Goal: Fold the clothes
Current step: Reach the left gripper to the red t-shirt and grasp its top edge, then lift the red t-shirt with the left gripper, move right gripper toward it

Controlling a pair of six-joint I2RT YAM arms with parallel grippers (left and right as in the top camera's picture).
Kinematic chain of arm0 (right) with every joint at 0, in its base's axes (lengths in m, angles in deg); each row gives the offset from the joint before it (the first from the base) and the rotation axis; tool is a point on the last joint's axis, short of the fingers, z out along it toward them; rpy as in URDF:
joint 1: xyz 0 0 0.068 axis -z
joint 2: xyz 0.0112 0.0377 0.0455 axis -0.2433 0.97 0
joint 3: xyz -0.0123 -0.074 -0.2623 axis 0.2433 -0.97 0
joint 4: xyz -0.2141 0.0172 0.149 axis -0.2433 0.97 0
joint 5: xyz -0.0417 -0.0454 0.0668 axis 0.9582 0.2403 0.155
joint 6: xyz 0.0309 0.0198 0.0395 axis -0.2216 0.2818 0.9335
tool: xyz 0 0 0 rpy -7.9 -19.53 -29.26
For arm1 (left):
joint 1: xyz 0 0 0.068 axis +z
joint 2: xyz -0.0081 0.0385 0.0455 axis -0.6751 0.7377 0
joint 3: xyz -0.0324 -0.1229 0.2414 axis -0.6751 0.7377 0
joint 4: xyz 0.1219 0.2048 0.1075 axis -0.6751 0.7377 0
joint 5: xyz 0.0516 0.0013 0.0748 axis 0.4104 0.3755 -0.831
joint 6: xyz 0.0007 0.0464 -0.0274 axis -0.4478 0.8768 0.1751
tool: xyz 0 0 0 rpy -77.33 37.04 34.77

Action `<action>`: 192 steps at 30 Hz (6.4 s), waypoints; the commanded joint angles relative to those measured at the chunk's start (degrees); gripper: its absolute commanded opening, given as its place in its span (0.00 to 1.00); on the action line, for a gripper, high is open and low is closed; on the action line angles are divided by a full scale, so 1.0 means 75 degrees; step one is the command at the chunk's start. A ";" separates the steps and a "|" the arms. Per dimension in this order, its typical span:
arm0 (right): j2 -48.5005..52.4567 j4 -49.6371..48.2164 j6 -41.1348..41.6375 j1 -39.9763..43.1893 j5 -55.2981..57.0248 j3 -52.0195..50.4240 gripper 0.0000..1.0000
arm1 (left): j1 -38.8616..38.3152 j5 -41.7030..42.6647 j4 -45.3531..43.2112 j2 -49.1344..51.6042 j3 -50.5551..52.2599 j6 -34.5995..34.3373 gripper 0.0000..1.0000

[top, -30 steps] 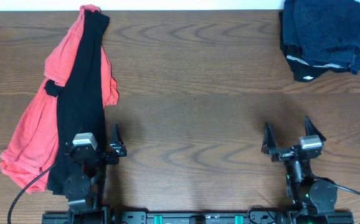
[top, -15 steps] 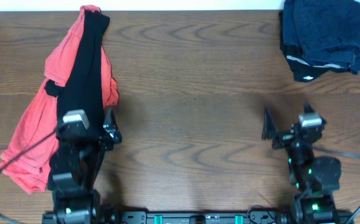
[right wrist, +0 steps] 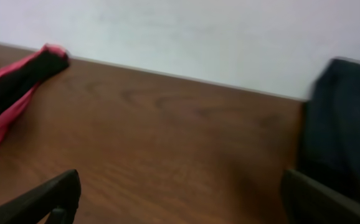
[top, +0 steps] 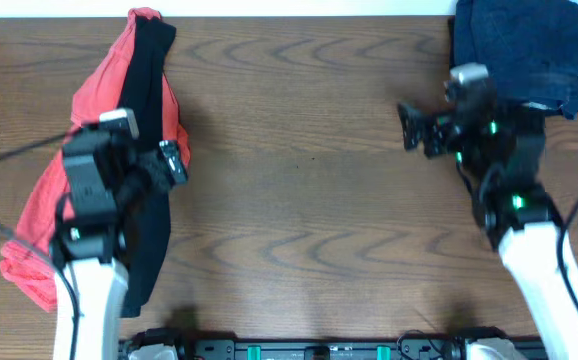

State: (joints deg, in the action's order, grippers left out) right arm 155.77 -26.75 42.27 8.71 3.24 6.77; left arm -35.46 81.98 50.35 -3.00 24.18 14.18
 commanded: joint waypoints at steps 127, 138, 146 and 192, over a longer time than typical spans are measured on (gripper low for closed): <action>0.4479 0.3424 -0.0871 -0.0944 -0.1075 0.4118 0.89 | 0.3255 -0.1437 0.0930 0.3861 -0.6531 -0.0286 0.06; 0.4479 0.3488 -0.0857 -0.0944 -0.1125 0.4118 0.90 | 0.2200 -0.1443 0.0522 0.3013 -0.6531 0.0041 0.06; 0.4462 0.3404 -0.0857 -0.0933 -0.1221 0.4127 0.88 | 0.1440 -0.1437 0.0536 0.3013 -0.6531 0.0035 0.06; 0.4765 0.2830 -0.1711 -0.2567 -0.3107 0.4293 0.89 | -0.0997 -0.1032 -0.0670 0.2229 -0.6528 -0.0775 0.06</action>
State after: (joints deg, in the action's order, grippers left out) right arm 190.91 -5.07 30.36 -9.52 -17.10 37.92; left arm -42.91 73.22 46.33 13.66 -23.40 10.31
